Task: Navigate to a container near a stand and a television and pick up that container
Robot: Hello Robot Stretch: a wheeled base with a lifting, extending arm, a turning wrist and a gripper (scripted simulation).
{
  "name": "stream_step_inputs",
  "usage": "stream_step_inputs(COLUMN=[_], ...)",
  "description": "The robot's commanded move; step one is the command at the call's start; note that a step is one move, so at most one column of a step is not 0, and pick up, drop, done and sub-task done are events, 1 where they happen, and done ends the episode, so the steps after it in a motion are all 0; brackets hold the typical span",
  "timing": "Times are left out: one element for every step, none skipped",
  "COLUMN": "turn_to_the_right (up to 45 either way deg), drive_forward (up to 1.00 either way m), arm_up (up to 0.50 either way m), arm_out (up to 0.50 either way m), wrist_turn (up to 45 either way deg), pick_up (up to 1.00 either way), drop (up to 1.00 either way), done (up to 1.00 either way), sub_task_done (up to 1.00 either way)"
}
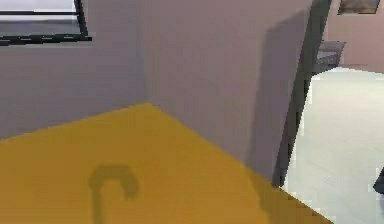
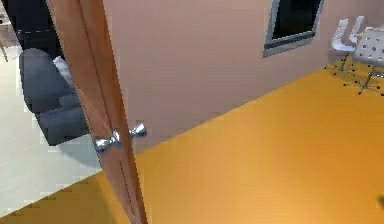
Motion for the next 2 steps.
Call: stream_step_inputs(turn_to_the_right=[27.0,0.0], drive_forward=[0.0,0.3], arm_up=[0.0,0.0], arm_out=[0.0,0.0], wrist_turn=[0.0,0.0], pick_up=[0.0,0.0], drop=[0.0,0.0], done=[0.0,0.0], sub_task_done=[0.0,0.0])
